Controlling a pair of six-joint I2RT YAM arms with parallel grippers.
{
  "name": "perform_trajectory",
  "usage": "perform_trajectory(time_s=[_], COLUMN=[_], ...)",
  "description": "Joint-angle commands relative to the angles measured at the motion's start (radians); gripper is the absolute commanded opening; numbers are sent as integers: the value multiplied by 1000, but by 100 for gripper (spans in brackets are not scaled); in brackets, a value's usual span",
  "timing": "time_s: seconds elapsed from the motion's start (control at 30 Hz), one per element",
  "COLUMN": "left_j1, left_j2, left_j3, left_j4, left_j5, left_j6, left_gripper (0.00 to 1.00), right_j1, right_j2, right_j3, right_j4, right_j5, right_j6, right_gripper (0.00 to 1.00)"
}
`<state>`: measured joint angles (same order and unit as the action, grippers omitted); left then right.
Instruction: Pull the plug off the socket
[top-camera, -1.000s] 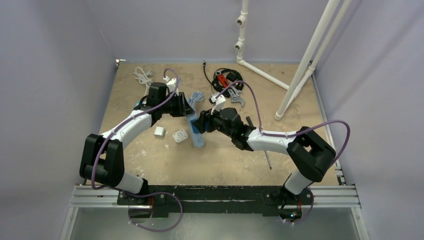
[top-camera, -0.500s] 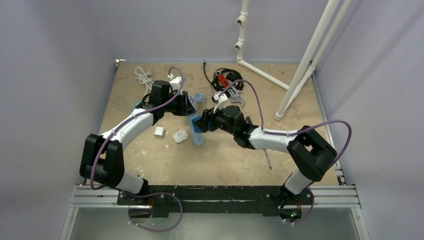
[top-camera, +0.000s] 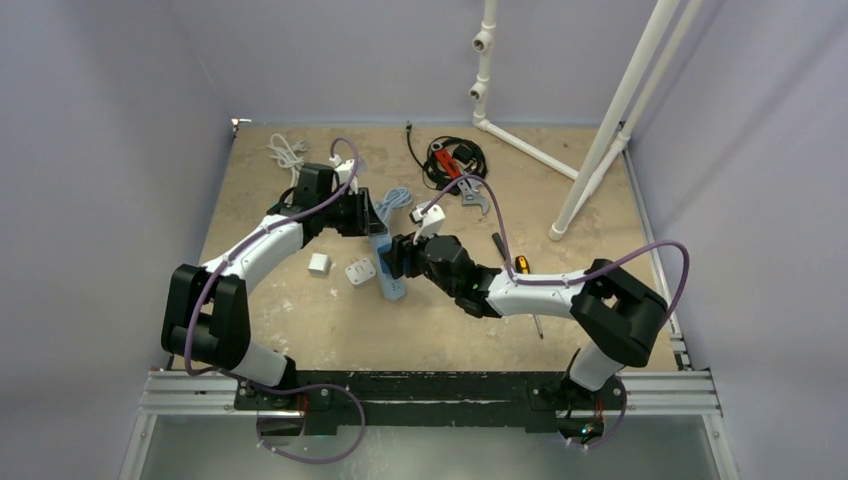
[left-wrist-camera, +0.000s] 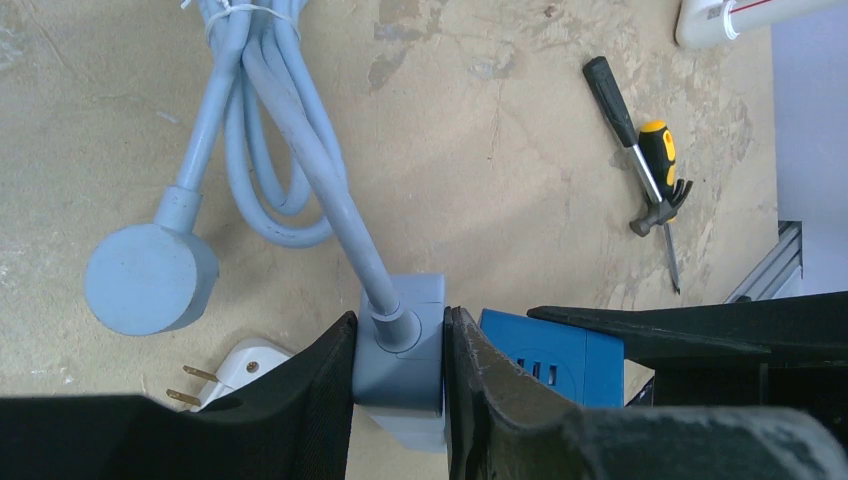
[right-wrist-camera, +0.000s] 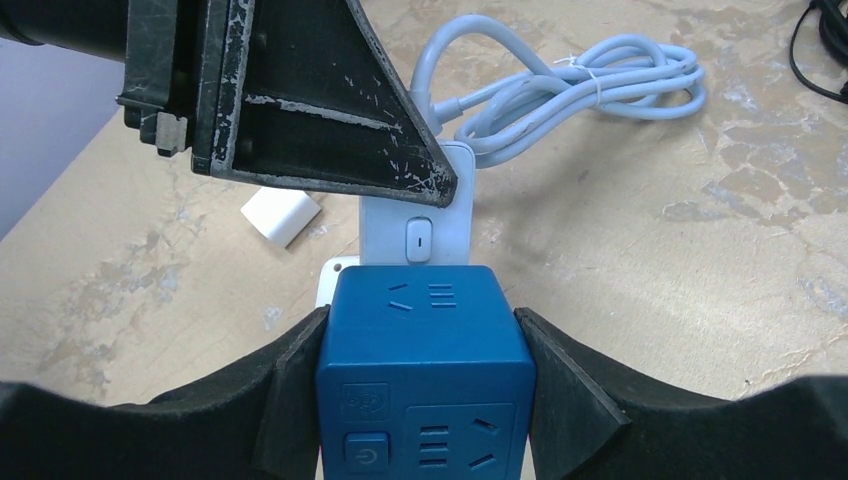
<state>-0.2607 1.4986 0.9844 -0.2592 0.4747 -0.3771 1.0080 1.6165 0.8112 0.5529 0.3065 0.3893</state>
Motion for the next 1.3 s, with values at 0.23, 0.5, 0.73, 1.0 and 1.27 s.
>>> perform_trajectory(time_s=[0.23,0.5,0.73,1.0,1.27], left_j1=[-14,-20,-3,115,192], left_j2=[-22,-11,-1,58,215], left_j3=[25,33,22,21,216], left_j4=[27,11,49,349,347], left_j5=[-57,-97,-45,107,-66], left_j6=[118,115,76,-174,-92], left_gripper=[0,0,0,0,0], right_j1=[-177,-197,-197,-197,-197], right_j2=[-113,-127,-152,-192,-201], right_j3=[-22,-24,-32,-54,-61], right_j4=[163,168,168,181,185], right_j5=[-258,-238,-222,-177,-187], right_j6=[8,-13,-15,-12,-10], right_gripper=[0,0,0,0,0])
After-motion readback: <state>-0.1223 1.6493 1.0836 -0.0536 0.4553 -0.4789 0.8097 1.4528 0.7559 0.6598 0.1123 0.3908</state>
